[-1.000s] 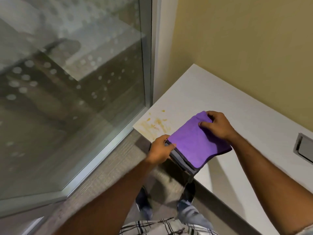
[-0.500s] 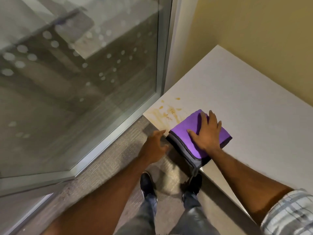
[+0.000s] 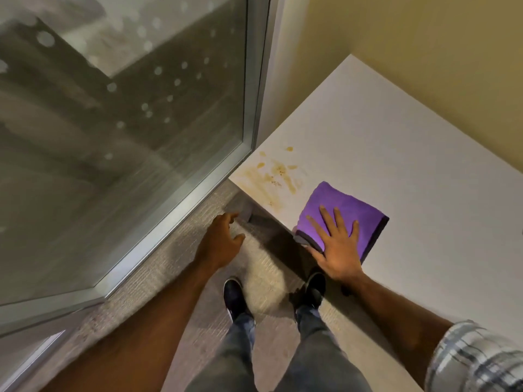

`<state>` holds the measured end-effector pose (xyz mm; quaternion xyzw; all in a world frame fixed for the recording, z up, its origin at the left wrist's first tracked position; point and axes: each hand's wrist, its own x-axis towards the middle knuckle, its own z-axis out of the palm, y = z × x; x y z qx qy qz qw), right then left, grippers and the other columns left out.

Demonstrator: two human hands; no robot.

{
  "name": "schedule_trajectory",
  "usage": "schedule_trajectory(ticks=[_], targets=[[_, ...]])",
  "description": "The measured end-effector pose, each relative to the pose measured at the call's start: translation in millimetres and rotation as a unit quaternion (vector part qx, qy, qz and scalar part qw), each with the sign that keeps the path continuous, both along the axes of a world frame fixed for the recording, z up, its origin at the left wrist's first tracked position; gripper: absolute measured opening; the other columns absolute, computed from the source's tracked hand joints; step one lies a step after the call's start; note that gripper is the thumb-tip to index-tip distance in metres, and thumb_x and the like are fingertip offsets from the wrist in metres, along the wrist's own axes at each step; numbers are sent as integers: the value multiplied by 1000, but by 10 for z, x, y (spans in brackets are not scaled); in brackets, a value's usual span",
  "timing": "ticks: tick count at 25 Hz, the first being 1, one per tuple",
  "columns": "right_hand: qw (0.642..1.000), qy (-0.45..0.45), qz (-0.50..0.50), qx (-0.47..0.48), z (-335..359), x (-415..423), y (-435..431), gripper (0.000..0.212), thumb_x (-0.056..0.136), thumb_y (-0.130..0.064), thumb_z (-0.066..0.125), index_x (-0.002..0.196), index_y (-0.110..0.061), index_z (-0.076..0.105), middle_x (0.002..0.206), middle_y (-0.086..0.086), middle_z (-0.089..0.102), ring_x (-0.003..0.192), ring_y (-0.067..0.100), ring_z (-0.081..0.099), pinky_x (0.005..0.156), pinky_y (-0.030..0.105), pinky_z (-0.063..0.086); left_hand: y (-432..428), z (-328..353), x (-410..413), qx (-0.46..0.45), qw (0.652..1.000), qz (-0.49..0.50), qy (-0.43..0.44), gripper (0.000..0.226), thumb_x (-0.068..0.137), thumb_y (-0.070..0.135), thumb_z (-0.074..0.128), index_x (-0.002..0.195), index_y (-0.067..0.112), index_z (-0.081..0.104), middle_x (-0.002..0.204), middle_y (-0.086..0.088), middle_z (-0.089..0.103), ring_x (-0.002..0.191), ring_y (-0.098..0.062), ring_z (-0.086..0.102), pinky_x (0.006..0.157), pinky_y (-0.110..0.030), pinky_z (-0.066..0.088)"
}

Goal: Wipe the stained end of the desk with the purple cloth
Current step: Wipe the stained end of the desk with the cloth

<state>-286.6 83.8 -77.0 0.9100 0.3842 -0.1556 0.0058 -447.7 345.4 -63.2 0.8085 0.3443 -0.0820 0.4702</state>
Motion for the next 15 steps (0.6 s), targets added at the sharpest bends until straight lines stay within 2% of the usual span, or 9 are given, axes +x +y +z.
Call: schedule_trajectory(ticks=[4,5,6,8,11,13,15], targets=[[984,18,-171,47,4,272,354,73,90,-77,23,154,-43,15,167,-6,8,153,26,-3,114,72,-4,230,-56,-153,15,1000,-13,13,57,88,27,68,138,20,43,136,-6,52,117,-21,54,88,-33,47],[981,17,-188,45,15,314,502,73,91,-76,24,154,-41,15,167,-6,7,153,27,-4,113,73,-6,278,-67,-179,23,1000,-15,14,57,88,28,68,138,20,43,135,-7,53,117,-21,55,88,-32,47],[984,15,-174,39,13,301,612,73,92,-75,24,154,-40,14,167,-5,5,153,28,-5,111,73,-8,320,-78,-196,31,999,-15,16,56,88,27,69,138,19,44,135,-8,54,118,-22,55,89,-33,47],[997,4,-71,26,-21,111,610,71,93,-74,22,155,-41,12,167,-4,0,153,30,-6,112,74,-7,365,-87,-204,47,998,-21,22,57,87,27,70,138,16,46,135,-10,55,119,-25,56,92,-36,47],[997,-25,75,-2,-29,-233,81,71,93,-75,18,155,-42,10,167,-1,2,153,31,-5,109,77,8,374,-67,-157,81,996,-40,23,60,84,26,73,137,12,48,138,-14,54,123,-31,55,98,-45,49],[998,-24,52,-4,7,-241,-280,69,93,-74,16,154,-44,10,167,-2,4,154,29,-2,109,77,10,363,-39,-143,130,989,-69,25,62,83,28,74,137,12,48,139,-16,53,125,-33,54,99,-47,50],[998,-1,-58,3,33,-128,-351,70,91,-75,17,154,-46,11,167,-4,3,154,27,-2,112,75,3,365,-24,-146,177,979,-100,34,66,82,34,74,138,11,47,143,-16,50,129,-33,51,102,-48,48]])
